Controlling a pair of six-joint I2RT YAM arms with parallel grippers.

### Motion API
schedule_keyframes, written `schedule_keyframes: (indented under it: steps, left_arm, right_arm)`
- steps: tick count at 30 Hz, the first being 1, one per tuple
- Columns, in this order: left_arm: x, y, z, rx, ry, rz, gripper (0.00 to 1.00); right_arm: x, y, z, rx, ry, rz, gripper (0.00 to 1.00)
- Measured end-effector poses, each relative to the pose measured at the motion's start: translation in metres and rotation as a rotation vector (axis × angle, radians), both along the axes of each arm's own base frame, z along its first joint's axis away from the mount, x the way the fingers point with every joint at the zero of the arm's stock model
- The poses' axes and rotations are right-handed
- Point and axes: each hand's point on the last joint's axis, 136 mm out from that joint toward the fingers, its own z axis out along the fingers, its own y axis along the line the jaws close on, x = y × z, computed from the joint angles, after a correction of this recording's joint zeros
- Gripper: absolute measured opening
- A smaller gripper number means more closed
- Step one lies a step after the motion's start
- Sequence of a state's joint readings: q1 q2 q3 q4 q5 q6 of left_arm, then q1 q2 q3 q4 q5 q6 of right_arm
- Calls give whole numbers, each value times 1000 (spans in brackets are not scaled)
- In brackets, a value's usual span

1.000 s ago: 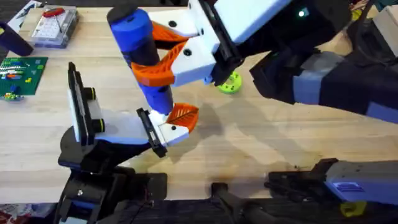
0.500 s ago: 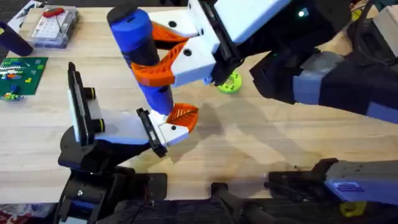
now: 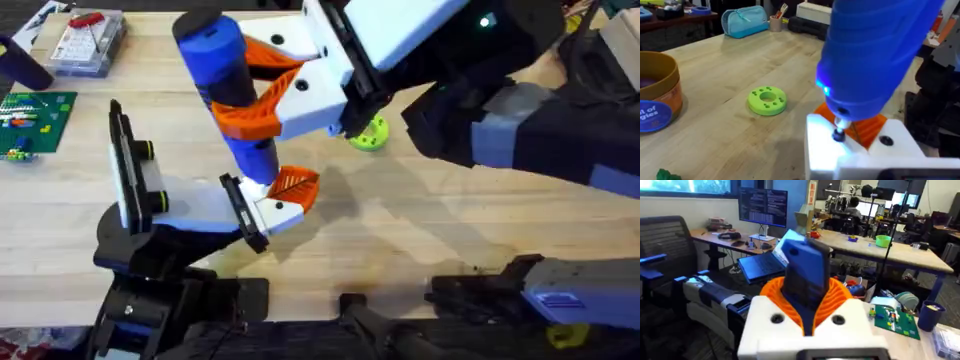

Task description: Pick up the gripper from the table and insert it into the empty holder that is missing its gripper. Then pick up a screw, insert it into the mounting hole, and use the screwdriver to tighten it. Finally, clean up the table by picking up the vegetable and placing it into the bucket.

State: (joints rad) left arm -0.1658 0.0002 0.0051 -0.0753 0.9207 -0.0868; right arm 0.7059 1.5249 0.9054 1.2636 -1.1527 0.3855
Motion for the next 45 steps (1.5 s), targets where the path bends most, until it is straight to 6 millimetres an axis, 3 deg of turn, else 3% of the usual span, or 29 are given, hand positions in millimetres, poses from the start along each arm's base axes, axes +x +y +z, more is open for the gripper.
schedule_keyframes:
  steps: [45]
  left_arm:
    - [0, 0, 0, 0, 0, -3, 12]
  right_arm:
    - [2, 1, -3, -18, 37, -3, 50]
